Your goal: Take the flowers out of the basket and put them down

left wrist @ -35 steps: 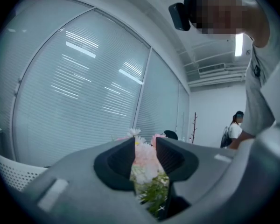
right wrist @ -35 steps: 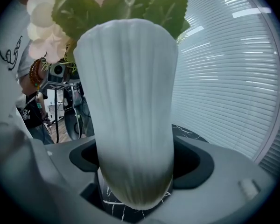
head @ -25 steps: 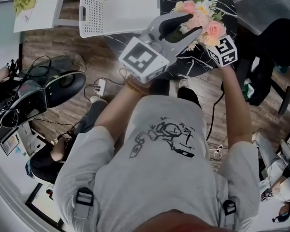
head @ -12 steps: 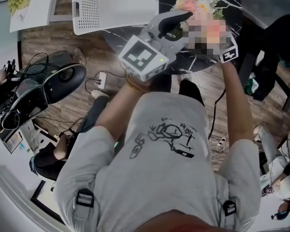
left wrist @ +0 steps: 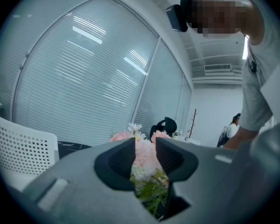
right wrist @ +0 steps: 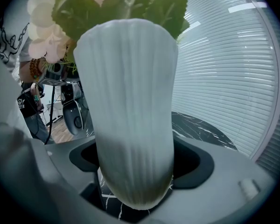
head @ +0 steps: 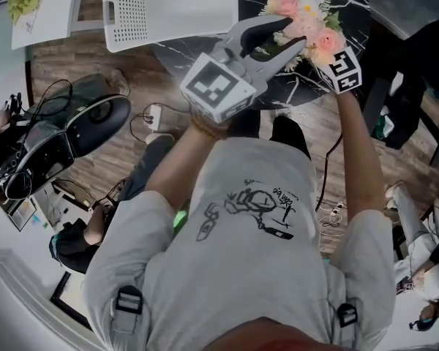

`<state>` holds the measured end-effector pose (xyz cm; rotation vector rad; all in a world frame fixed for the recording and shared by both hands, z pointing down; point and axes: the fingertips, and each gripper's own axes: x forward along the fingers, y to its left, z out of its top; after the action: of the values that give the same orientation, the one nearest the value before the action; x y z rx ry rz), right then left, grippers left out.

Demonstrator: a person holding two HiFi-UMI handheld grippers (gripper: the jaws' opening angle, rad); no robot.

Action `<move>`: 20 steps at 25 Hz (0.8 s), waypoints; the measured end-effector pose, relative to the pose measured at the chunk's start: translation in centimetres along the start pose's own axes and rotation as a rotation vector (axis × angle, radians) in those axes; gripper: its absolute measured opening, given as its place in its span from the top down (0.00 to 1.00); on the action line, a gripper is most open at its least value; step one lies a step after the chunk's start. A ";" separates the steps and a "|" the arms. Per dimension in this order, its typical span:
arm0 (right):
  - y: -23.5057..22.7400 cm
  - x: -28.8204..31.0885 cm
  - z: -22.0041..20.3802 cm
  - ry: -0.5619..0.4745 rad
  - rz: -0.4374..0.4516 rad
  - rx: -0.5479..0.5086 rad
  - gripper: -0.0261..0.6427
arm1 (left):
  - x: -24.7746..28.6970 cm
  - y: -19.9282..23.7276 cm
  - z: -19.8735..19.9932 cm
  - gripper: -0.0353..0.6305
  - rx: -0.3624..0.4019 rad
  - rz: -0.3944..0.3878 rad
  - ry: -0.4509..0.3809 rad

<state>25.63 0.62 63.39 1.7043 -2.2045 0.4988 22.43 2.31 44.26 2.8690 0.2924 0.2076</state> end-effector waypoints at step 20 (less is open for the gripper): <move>-0.2 0.7 -1.7 0.000 -0.004 0.010 0.31 | 0.3 0.6 -1.6 0.74 -0.016 0.011 0.028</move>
<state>25.74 0.71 65.25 1.7137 -2.2016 0.5101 22.59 2.21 45.96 2.8542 0.2784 0.2517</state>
